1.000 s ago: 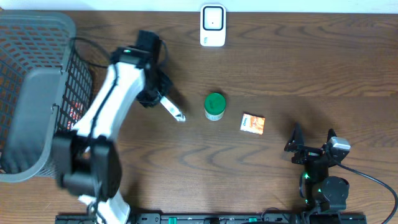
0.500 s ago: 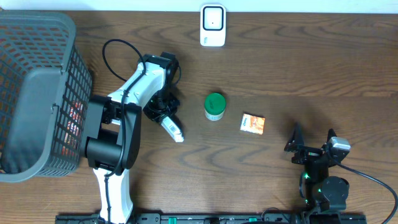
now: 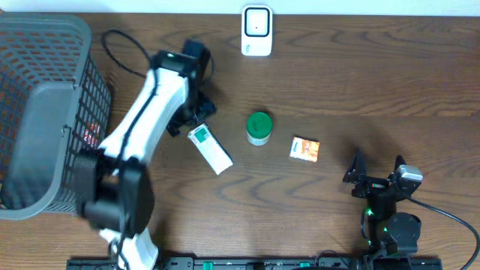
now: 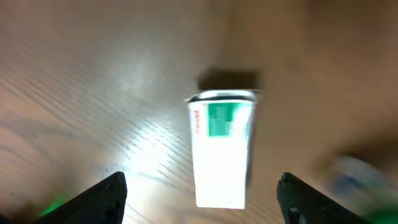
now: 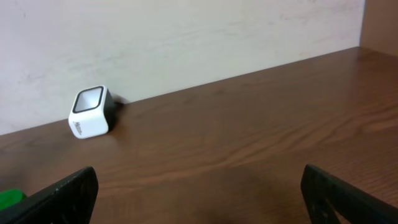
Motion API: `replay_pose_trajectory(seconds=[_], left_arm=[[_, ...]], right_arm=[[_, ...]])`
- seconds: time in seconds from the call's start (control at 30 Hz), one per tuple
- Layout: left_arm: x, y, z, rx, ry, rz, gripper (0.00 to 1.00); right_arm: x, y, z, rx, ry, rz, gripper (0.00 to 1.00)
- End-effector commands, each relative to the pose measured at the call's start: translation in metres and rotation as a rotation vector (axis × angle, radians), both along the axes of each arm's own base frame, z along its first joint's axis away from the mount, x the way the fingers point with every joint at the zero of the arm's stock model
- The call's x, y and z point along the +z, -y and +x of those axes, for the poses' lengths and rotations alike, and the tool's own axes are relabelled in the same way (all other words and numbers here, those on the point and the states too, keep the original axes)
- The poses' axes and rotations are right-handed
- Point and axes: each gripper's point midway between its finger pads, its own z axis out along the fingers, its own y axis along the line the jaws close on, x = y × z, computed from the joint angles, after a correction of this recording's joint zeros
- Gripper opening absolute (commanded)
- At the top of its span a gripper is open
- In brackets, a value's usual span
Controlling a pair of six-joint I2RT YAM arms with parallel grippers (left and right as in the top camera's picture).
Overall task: Scan the item barcode
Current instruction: 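Carry the Panadol box toward the scanner and set it on the table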
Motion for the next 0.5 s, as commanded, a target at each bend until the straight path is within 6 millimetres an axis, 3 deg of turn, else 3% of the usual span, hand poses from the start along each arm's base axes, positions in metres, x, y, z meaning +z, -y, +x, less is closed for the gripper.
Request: replay_pose_trajectory(seconds=[0.0, 0.07, 0.13, 0.2, 0.27, 0.37, 0.47], left_arm=[[0.077, -0.005, 0.005, -0.079, 0.220, -0.016, 0.78], [0.120, -0.018, 0.003, -0.058, 0.350, 0.000, 0.78], [0.164, -0.044, -0.002, 0.001, 0.487, 0.046, 0.83], [0.207, -0.082, -0.013, 0.099, 0.619, 0.120, 0.85], [0.239, -0.121, -0.029, 0.199, 0.707, 0.193, 0.93], [0.263, -0.178, -0.057, 0.350, 0.764, 0.282, 0.96], [0.267, -0.235, -0.083, 0.544, 0.754, 0.359, 0.98]], right_arm=[[0.000, 0.003, 0.000, -0.009, 0.000, -0.013, 0.99], [0.000, 0.003, 0.000, -0.009, 0.000, -0.013, 0.99], [0.000, 0.003, 0.000, -0.009, 0.000, -0.013, 0.99], [0.000, 0.003, 0.000, -0.009, 0.000, -0.013, 0.99], [0.000, 0.003, 0.000, -0.009, 0.000, -0.013, 0.99], [0.000, 0.003, 0.000, -0.009, 0.000, -0.013, 0.99], [0.000, 0.003, 0.000, -0.009, 0.000, -0.013, 0.99]])
